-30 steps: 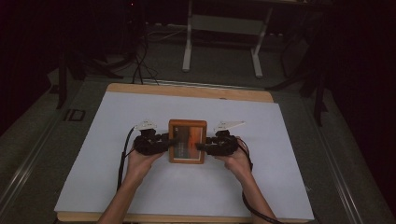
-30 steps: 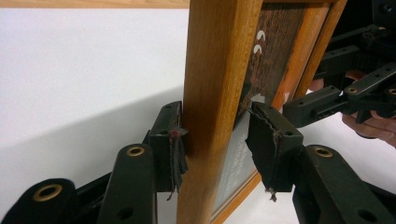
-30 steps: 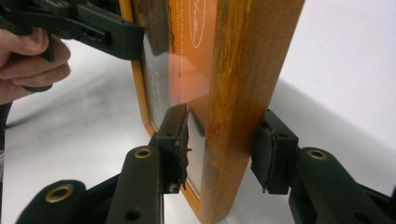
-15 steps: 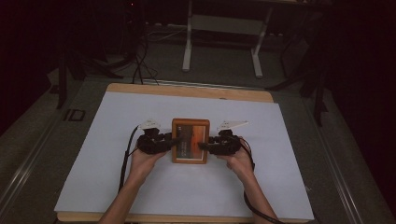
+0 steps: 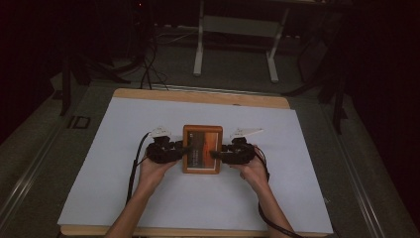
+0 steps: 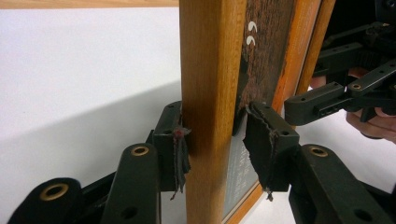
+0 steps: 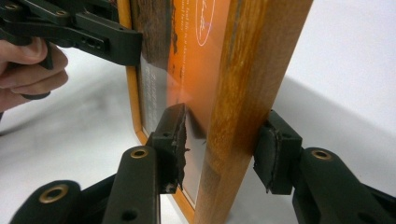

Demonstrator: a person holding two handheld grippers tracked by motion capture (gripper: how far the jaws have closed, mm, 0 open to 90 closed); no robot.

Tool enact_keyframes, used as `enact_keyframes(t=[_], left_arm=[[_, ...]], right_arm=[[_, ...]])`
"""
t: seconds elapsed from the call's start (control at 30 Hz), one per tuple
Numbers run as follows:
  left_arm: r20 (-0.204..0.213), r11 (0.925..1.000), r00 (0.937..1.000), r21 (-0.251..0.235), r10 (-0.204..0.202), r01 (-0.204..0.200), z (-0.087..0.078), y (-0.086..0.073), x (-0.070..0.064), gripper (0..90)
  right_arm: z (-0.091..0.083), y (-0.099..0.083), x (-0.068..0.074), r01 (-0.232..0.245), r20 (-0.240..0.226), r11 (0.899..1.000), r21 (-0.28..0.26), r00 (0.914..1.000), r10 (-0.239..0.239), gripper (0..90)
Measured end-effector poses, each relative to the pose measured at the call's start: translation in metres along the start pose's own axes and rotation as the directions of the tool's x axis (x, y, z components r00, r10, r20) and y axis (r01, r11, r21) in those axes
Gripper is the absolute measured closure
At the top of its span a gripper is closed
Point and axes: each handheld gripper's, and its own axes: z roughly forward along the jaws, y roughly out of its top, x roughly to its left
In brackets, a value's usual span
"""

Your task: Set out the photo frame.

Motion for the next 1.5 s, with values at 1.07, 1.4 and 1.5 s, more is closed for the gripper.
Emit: enact_keyframes(t=[1.07, 1.4, 1.5], left_arm=[[-0.033, 0.9999, 0.9994, 0.009, -0.006, 0.006, -0.013, -0.004, 0.003, 48.3], [-0.06, 0.9996, 0.9979, -0.019, -0.023, 0.022, -0.026, -0.005, 0.007, 48.4], [-0.069, 0.9992, 0.9974, -0.035, -0.021, 0.019, -0.033, -0.004, 0.007, 48.3]], right_arm=[[-0.01, -0.003, 0.003, 0.006, 0.064, 1.0, 0.004, 0.9979, -0.007, 39.9], [-0.027, -0.003, -0.001, -0.013, 0.077, 1.0, -0.024, 0.9969, 0.015, 38.7], [-0.034, -0.004, -0.003, -0.016, 0.082, 0.999, -0.033, 0.9964, 0.019, 38.3]])
